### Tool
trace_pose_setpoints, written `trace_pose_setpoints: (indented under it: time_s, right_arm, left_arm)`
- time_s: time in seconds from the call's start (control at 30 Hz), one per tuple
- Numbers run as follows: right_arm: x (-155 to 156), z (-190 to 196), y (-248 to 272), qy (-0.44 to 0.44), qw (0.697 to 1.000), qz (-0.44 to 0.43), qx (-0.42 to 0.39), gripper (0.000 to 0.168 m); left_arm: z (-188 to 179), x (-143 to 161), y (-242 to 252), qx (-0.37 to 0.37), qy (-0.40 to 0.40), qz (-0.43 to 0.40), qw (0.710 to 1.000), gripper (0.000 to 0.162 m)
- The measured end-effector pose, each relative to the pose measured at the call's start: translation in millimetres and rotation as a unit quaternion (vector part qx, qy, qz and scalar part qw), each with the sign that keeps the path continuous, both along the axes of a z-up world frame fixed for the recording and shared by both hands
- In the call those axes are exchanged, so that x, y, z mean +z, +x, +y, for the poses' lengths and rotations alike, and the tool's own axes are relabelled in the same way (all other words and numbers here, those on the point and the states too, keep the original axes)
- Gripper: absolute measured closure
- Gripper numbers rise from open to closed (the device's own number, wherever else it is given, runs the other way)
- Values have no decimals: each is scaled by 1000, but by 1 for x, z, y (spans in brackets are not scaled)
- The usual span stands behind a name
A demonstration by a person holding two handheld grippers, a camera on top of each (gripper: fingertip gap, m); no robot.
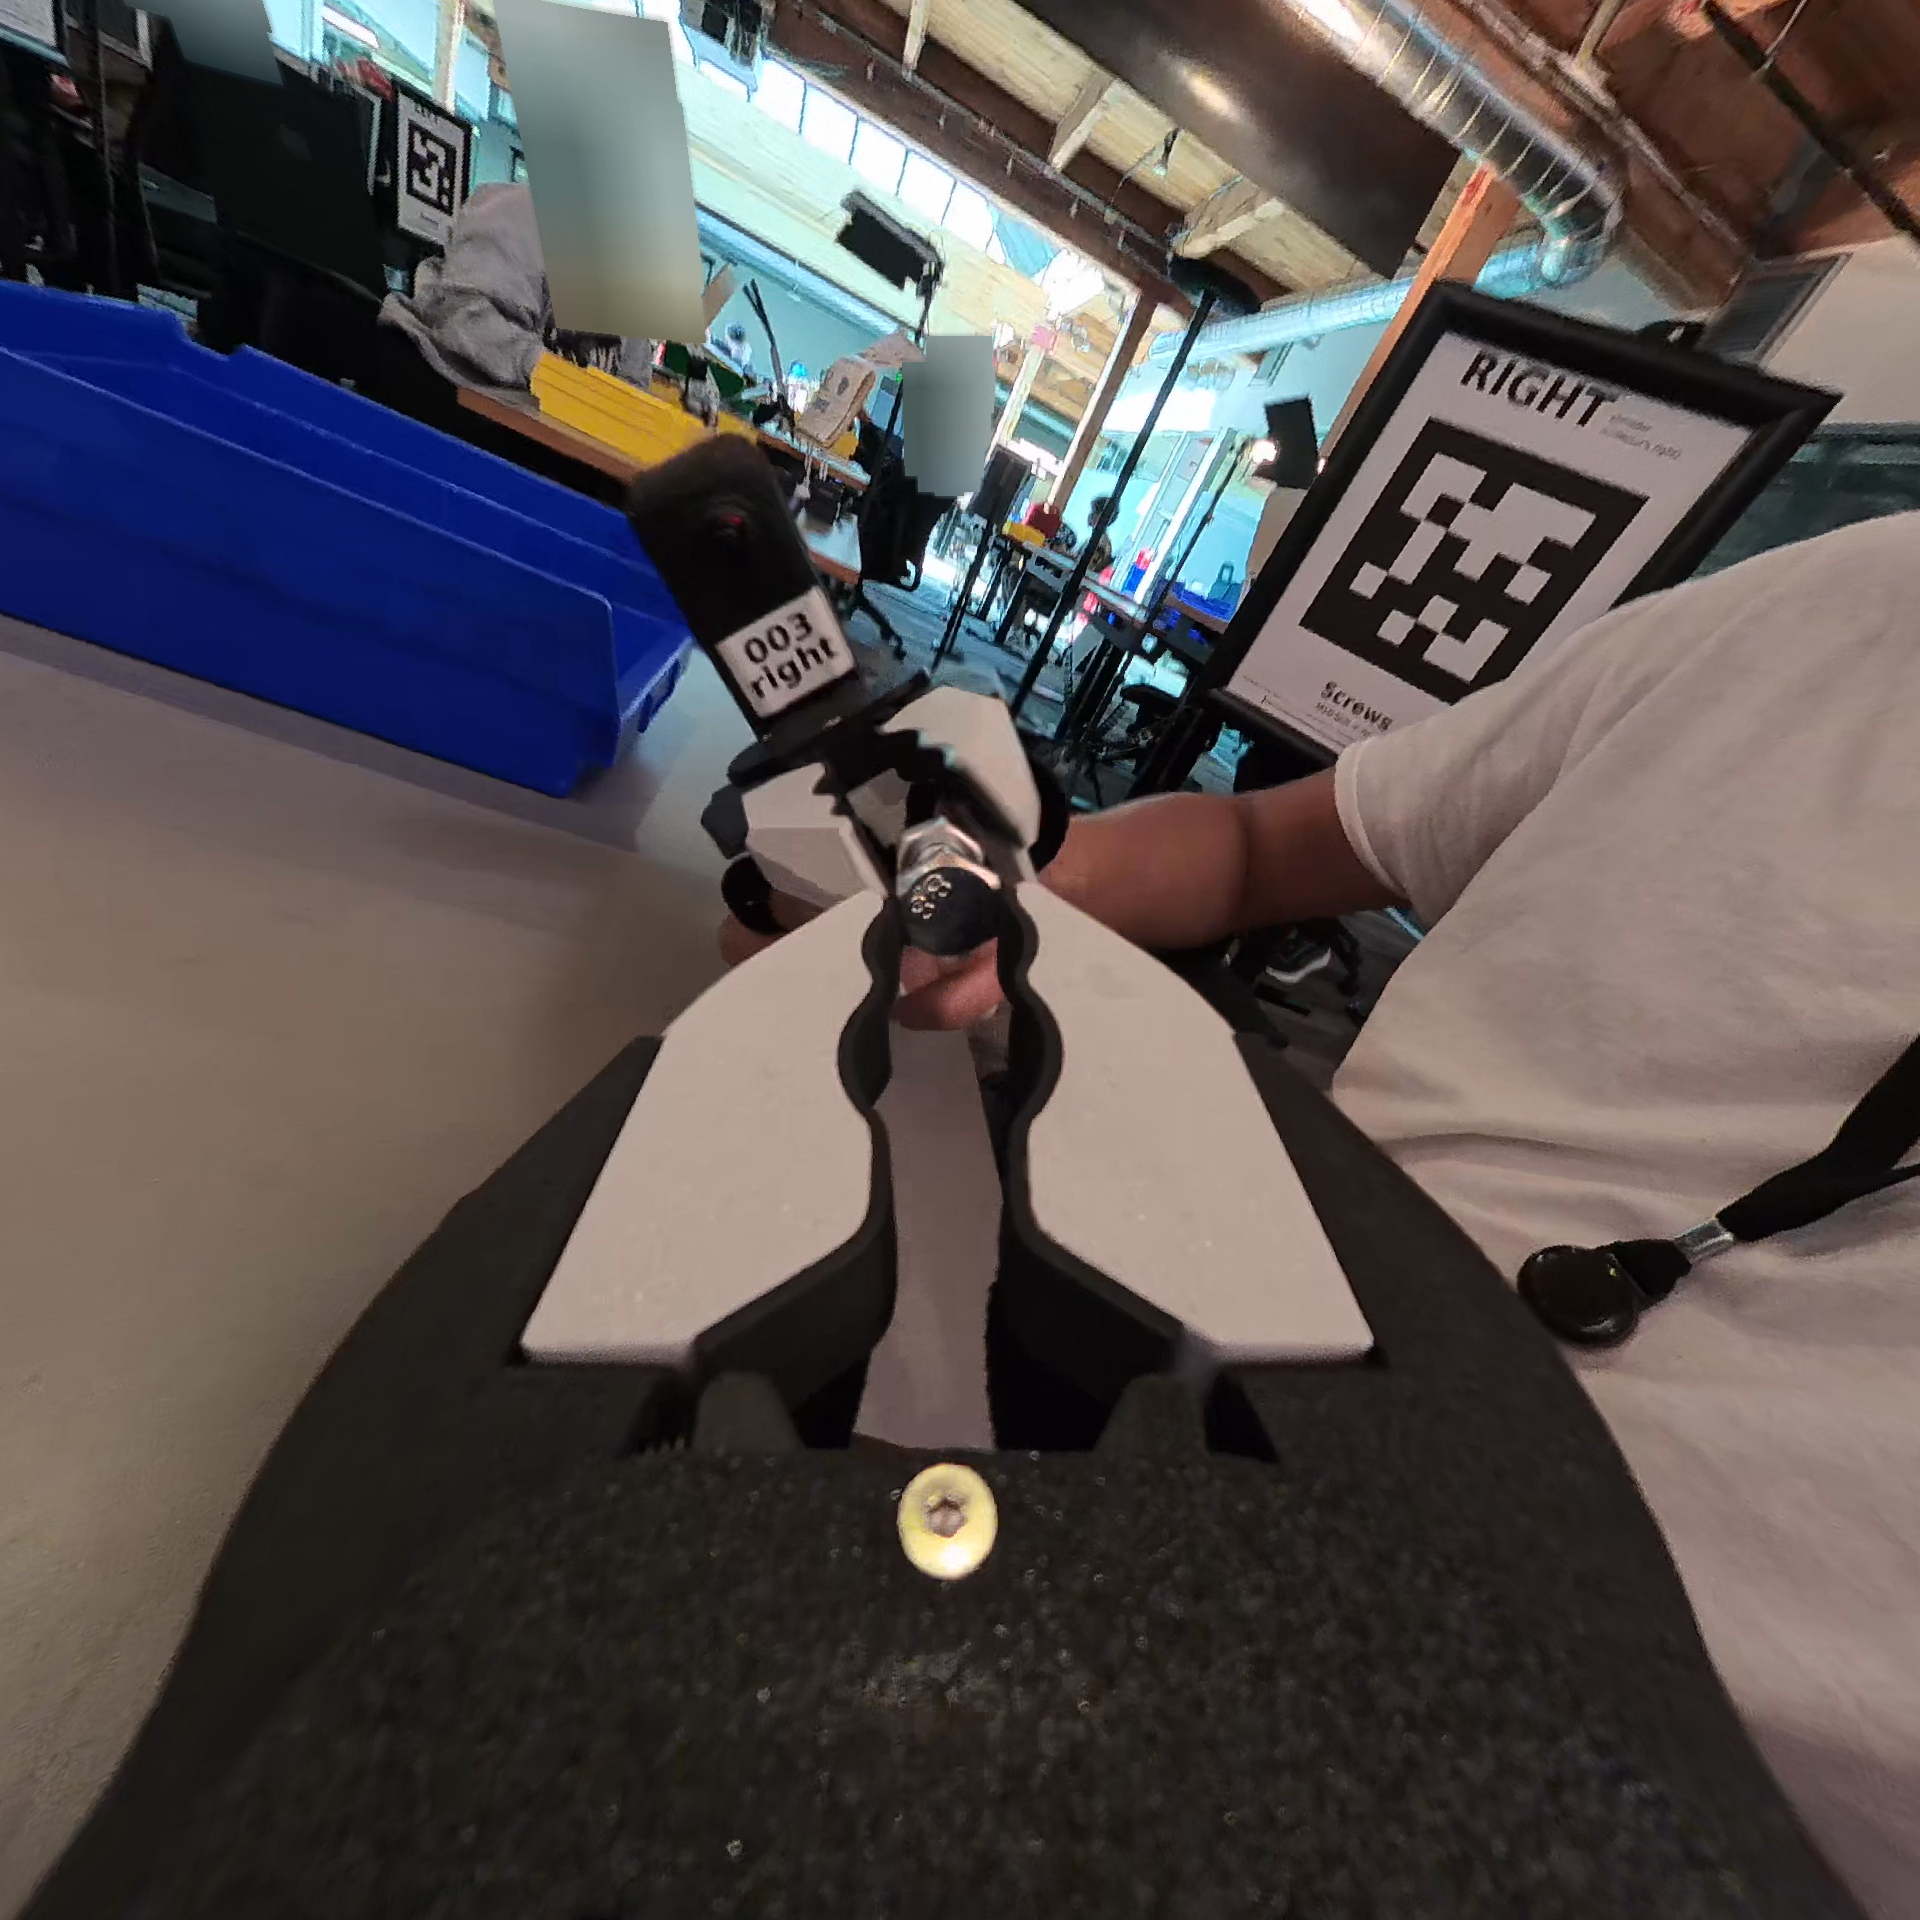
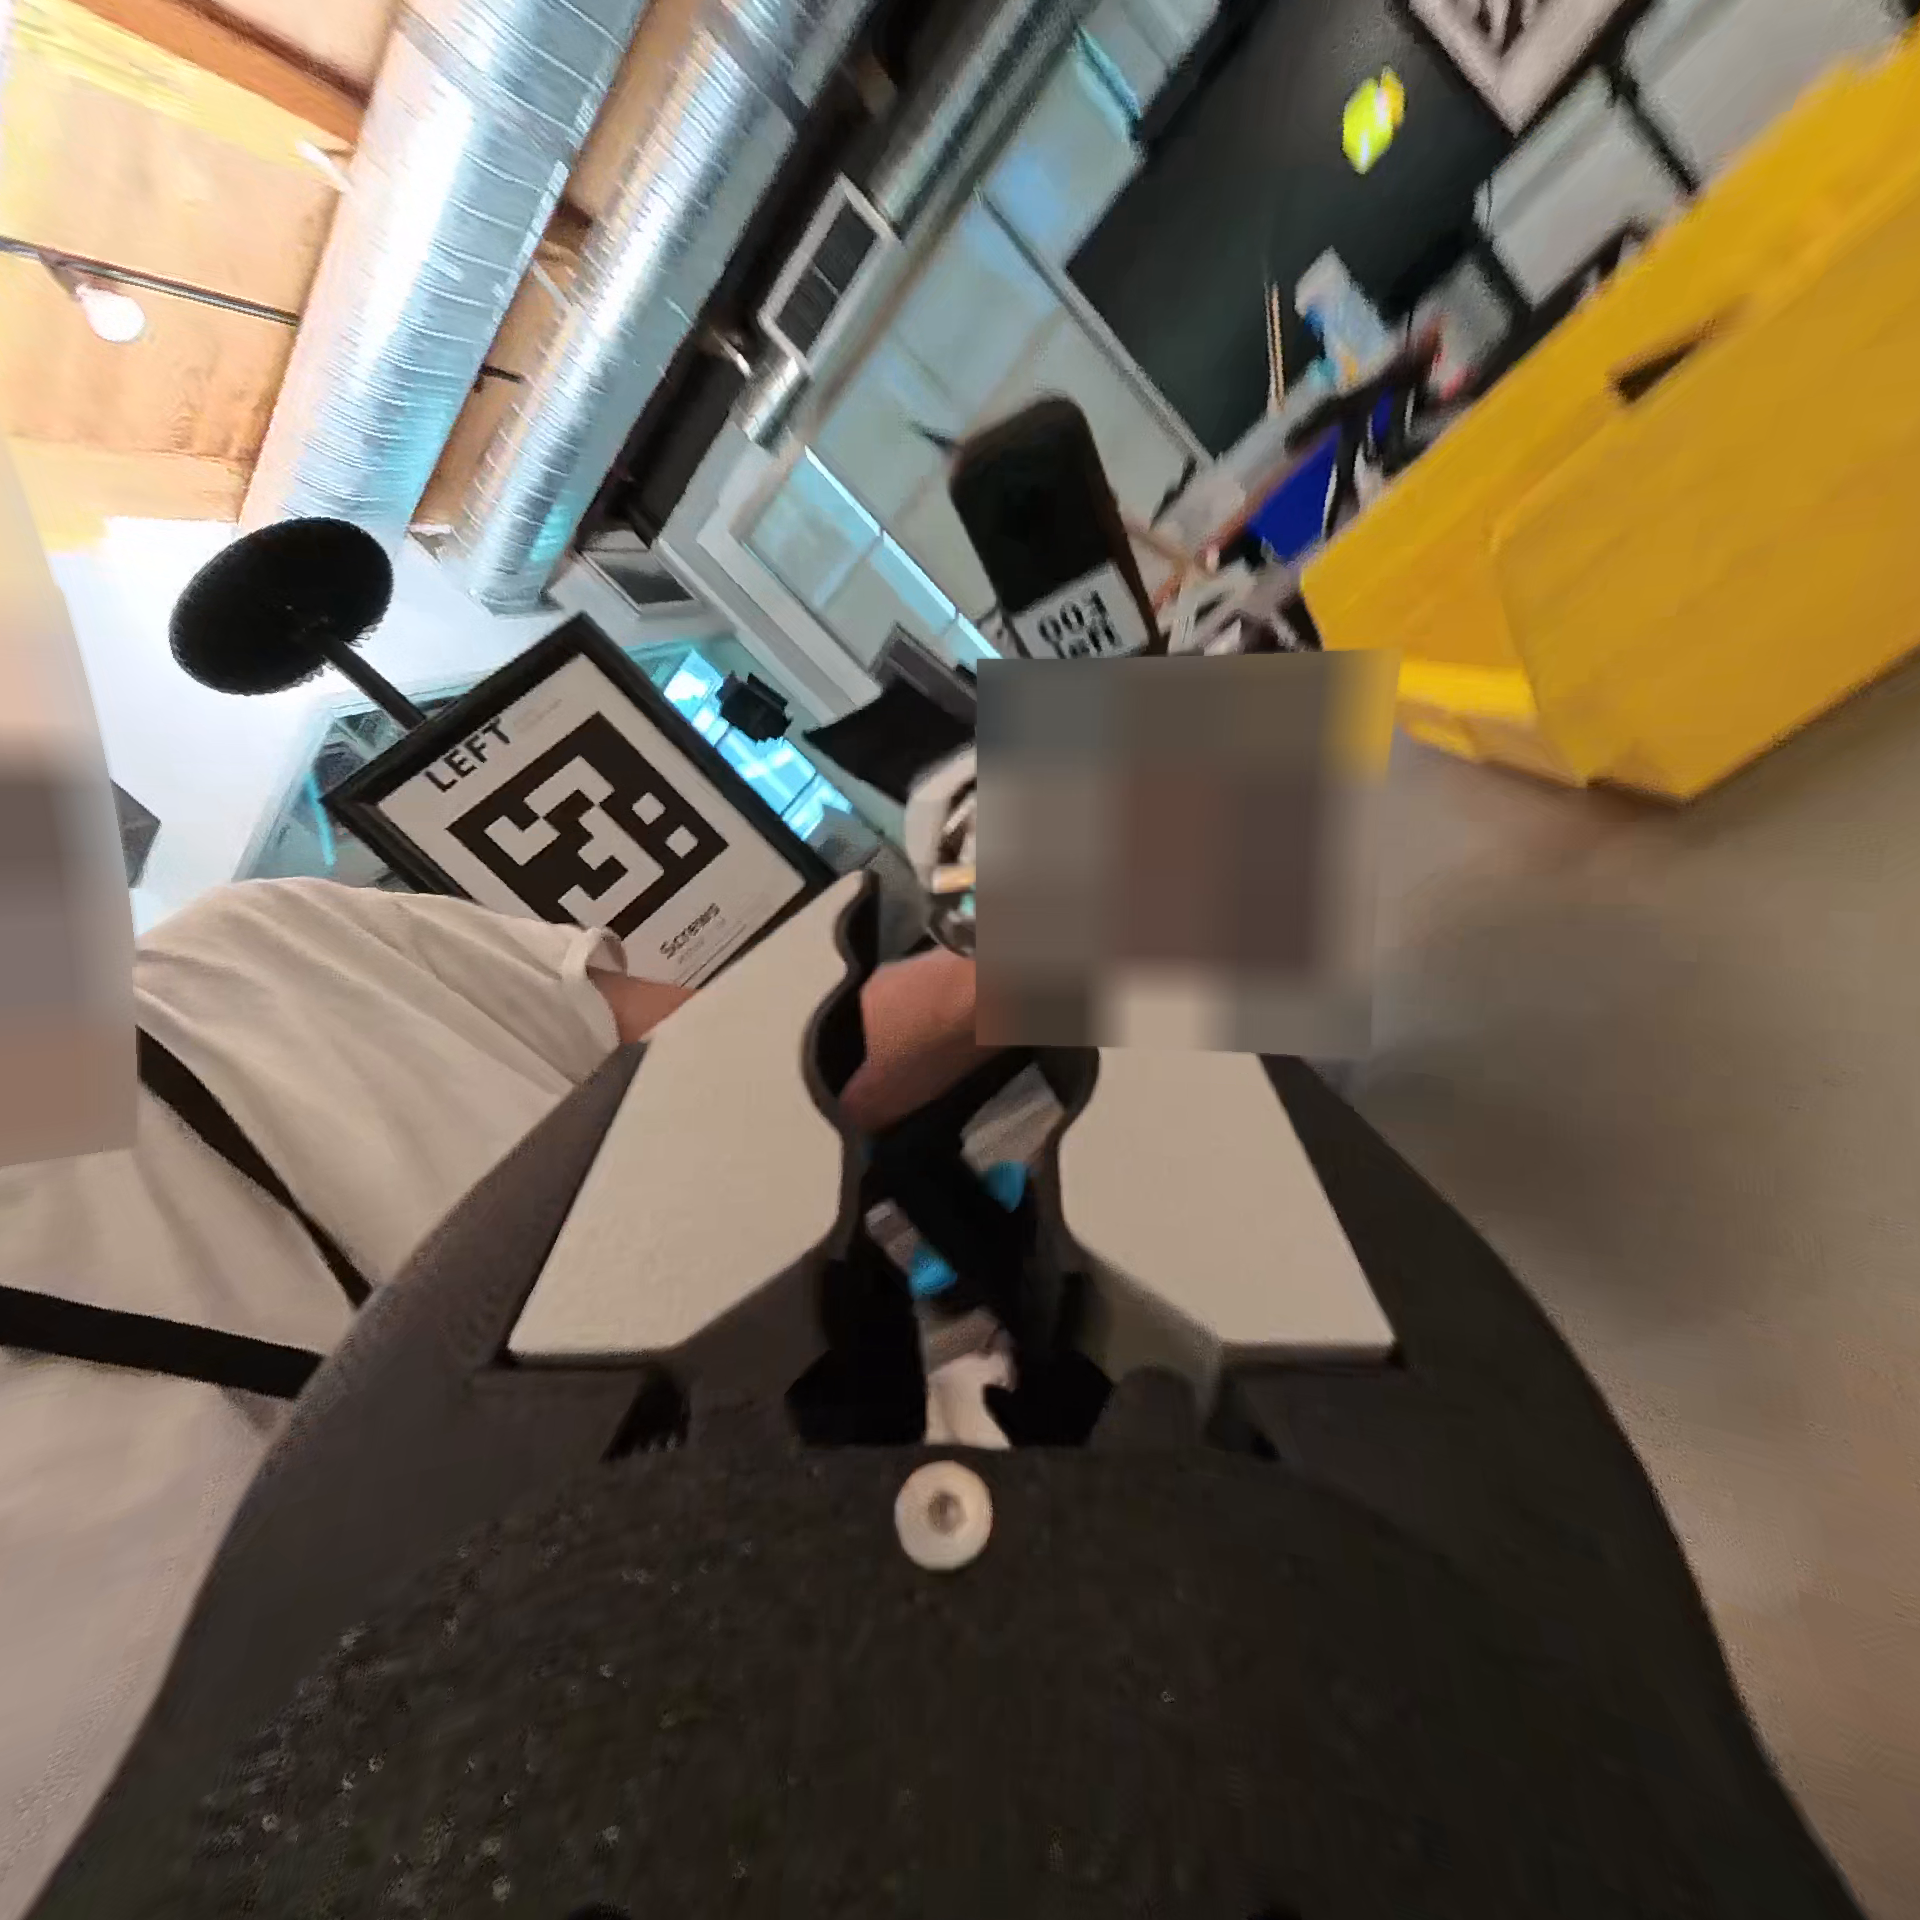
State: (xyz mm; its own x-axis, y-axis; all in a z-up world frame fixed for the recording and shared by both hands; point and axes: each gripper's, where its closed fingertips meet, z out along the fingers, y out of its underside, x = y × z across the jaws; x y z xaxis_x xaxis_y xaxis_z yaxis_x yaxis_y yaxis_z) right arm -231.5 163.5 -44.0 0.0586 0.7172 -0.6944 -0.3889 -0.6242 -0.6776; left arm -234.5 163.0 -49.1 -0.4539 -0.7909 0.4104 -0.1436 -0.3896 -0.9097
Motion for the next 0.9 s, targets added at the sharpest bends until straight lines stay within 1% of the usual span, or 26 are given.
trace_pose_setpoints:
  time_s: [0.03,0.07,0.1,0.13,0.17,0.2,0.23,0.27,0.3,0.33,0.37,0.4,0.43,0.5,0.57,0.6,0.63,0.67,0.7,0.73,0.77,0.83,0.9]
  right_arm:
    - [6,0,2,27,999,-4,-17,135]
    - [5,-1,2,54,997,-39,-30,131]
    - [-5,2,0,88,989,-109,-57,124]
    - [-18,6,1,132,966,-200,-96,118]
    - [-31,11,3,188,926,-297,-136,116]
    - [-40,16,9,250,867,-392,-181,115]
    - [-40,22,18,309,791,-470,-240,115]
    - [-31,24,25,372,705,-524,-301,116]
    - [-23,22,25,437,616,-566,-331,120]
    - [-18,18,21,489,535,-598,-343,122]
    - [-14,14,16,525,470,-617,-350,124]
    - [-14,11,10,549,430,-625,-351,125]
    - [-14,8,5,563,409,-627,-350,126]
    - [-9,9,2,573,382,-627,-364,127]
    - [-6,13,4,571,372,-632,-369,135]
    - [-4,13,5,573,367,-630,-374,146]
    - [-5,13,4,579,366,-629,-369,151]
    - [-5,13,5,575,374,-629,-365,151]
    - [-7,13,5,567,399,-625,-359,151]
    - [-9,12,4,552,445,-611,-351,151]
    - [-10,10,3,530,502,-592,-341,150]
    - [-12,6,2,469,634,-536,-300,151]
    - [-14,2,0,374,774,-451,-239,151]
  left_arm:
    - [2,3,0,4,-7,-6,1000,145]
    - [3,4,-1,5,-14,-8,1000,145]
    - [6,4,-2,6,-21,-9,1000,145]
    - [9,4,-2,11,-27,-10,1000,145]
    - [11,6,-3,13,-33,-13,999,145]
    - [13,7,-4,12,-40,-16,999,144]
    - [15,8,-4,14,-47,-18,999,144]
    - [15,8,-3,14,-52,-19,998,145]
    - [16,7,-3,13,-57,-17,998,145]
    - [16,7,-3,13,-59,-16,998,145]
    - [15,6,-2,13,-60,-14,998,145]
    - [14,6,-2,10,-62,-13,998,145]
    - [13,6,-1,8,-63,-13,998,145]
    - [10,5,0,-1,-66,-9,998,144]
    - [6,2,1,-10,-63,-2,998,145]
    - [3,1,2,-14,-61,0,998,145]
    - [2,1,2,-15,-61,0,998,145]
    - [2,1,3,-14,-59,2,998,145]
    - [2,-1,3,-15,-53,6,998,145]
    - [1,-2,2,-18,-47,8,999,145]
    - [-1,-2,2,-21,-42,8,999,145]
    - [-4,-3,2,-23,-23,10,999,145]
    - [-7,-4,2,-23,-13,10,1000,145]
